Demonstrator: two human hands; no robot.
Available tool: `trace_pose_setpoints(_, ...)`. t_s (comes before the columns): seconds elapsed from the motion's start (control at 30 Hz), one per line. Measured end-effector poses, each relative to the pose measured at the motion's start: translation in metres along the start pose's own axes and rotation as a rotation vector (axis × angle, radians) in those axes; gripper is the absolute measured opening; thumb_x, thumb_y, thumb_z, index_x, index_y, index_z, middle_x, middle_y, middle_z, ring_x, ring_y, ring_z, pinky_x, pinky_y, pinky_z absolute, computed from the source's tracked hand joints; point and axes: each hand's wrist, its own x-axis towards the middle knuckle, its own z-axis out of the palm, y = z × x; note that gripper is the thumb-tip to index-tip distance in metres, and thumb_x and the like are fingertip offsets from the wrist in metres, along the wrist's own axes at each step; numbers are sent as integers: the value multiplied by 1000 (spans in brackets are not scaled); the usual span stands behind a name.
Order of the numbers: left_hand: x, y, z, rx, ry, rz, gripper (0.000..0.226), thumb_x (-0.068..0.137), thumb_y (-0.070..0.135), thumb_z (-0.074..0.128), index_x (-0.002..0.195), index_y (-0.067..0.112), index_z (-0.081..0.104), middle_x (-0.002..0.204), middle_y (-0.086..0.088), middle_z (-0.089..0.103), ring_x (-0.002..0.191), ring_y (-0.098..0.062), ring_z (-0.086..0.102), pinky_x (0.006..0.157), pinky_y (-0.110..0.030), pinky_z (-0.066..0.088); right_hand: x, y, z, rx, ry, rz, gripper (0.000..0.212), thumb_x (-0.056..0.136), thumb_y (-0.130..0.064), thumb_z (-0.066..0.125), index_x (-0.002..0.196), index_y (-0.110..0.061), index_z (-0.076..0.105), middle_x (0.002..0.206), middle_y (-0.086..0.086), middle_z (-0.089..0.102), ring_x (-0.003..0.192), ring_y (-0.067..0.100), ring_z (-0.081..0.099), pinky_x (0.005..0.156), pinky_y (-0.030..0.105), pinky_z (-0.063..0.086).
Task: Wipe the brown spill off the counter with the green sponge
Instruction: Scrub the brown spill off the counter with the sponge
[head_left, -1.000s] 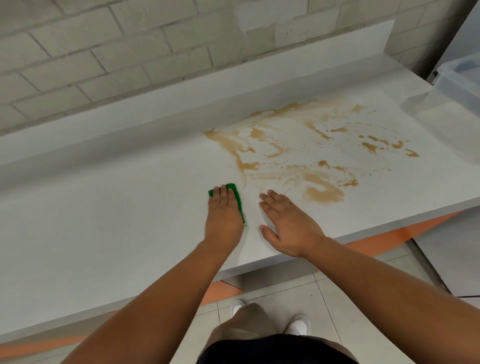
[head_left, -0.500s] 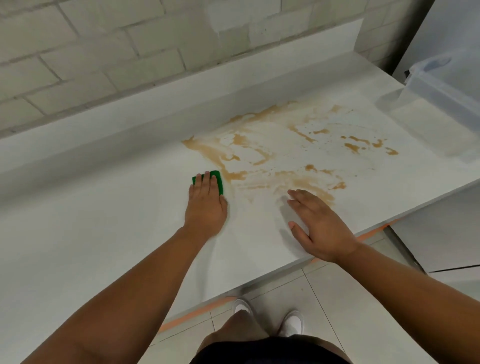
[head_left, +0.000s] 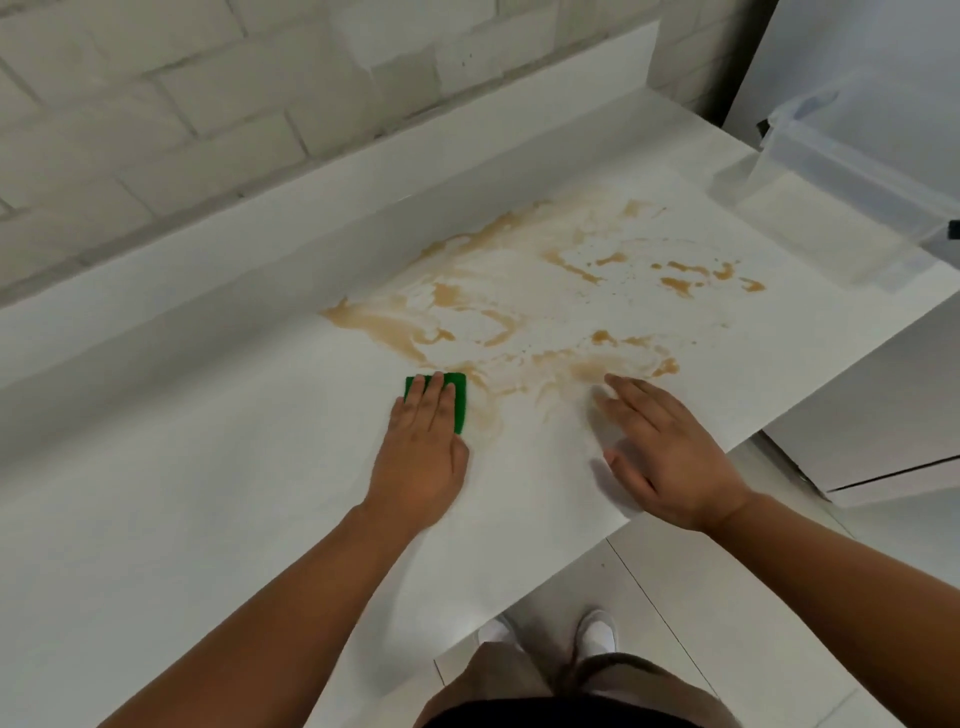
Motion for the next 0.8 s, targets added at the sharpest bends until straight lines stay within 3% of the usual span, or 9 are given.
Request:
trace_pose_setpoints(0.13, 29, 35, 3, -8, -1, -88, 69, 92, 31, 13, 157, 7, 11, 165, -9, 8, 153, -27, -1, 124, -44, 0, -4, 13, -1, -30, 19, 21, 62, 96, -44, 40, 142, -4, 44, 149, 15, 42, 138, 32, 37, 114, 46, 30)
trace_pose_setpoints(0.37, -6, 59, 7, -104, -48, 218, 66, 94, 34, 16, 157, 13, 17, 165, 1, 9, 152, -13, -5, 124, -37, -2, -5, 40, -9, -23, 20, -29, 59, 94, -44, 42, 138, -4, 48, 143, 14, 47, 135, 32, 39, 114, 45, 31)
trace_pose_setpoints(0.43, -8, 56, 7, -96, -39, 180, 67, 93, 36, 15, 157, 13, 16, 164, 2, 8, 152, -12, -7, 125, -39, 2, -6, 57, -15, -21, 5, -62, 59, 95, -45, 41, 137, -5, 48, 145, 14, 45, 137, 32, 36, 115, 45, 30)
trace_pose_setpoints(0.53, 8, 75, 10, -82, 10, -47, 72, 91, 39, 9, 157, 11, 13, 165, -2, 6, 152, -18, -6, 125, -40, 0, -6, 85, -22, -15, -18, -111, 60, 96, -45, 38, 139, -4, 47, 147, 13, 43, 140, 30, 33, 115, 45, 29)
trace_pose_setpoints(0.63, 41, 109, 12, -44, 36, -243, 63, 100, 31, 20, 158, 10, 8, 166, -6, 3, 153, -25, -4, 124, -41, -2, -8, 109, -28, -16, -18, -149, 61, 96, -44, 39, 141, -3, 45, 148, 13, 42, 142, 29, 31, 115, 47, 29)
trace_pose_setpoints(0.7, 51, 135, 15, -59, 38, -239, 61, 102, 26, 27, 158, 11, 8, 166, -6, 3, 153, -26, -4, 124, -42, -2, -9, 124, -31, -30, -35, -193, 61, 95, -43, 40, 140, -2, 45, 148, 14, 42, 142, 30, 31, 115, 48, 29)
trace_pose_setpoints(0.8, 37, 165, 21, -81, 13, -108, 62, 99, 30, 21, 158, 14, 9, 166, -3, 3, 153, -22, -7, 124, -40, -3, -9, 147, -35, -67, -48, -253, 60, 95, -43, 40, 138, -1, 48, 148, 14, 43, 142, 31, 33, 114, 50, 29)
